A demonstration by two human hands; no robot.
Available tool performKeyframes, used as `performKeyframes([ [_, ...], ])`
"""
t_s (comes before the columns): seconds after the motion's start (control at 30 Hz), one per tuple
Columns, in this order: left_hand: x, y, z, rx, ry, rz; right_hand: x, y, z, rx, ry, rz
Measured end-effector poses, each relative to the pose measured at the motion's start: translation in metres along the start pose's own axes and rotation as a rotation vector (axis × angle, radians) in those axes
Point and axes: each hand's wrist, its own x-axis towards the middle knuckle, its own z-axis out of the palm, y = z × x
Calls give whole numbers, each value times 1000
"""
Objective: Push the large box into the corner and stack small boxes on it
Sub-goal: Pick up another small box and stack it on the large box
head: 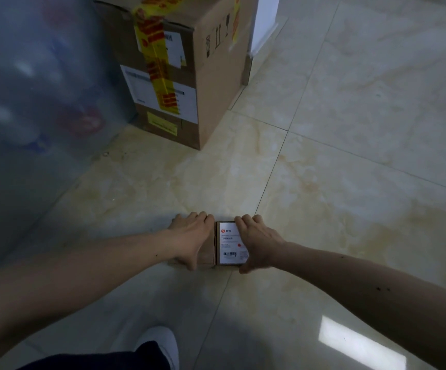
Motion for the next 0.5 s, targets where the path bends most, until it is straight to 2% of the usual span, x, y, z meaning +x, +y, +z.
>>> performKeyframes([
  [0.2,3,-12,-35,30,35,22,-5,6,-34,23,84,5],
  [0.5,8,-32,-145,73,168,27,-11,29,-137,-32,257,56],
])
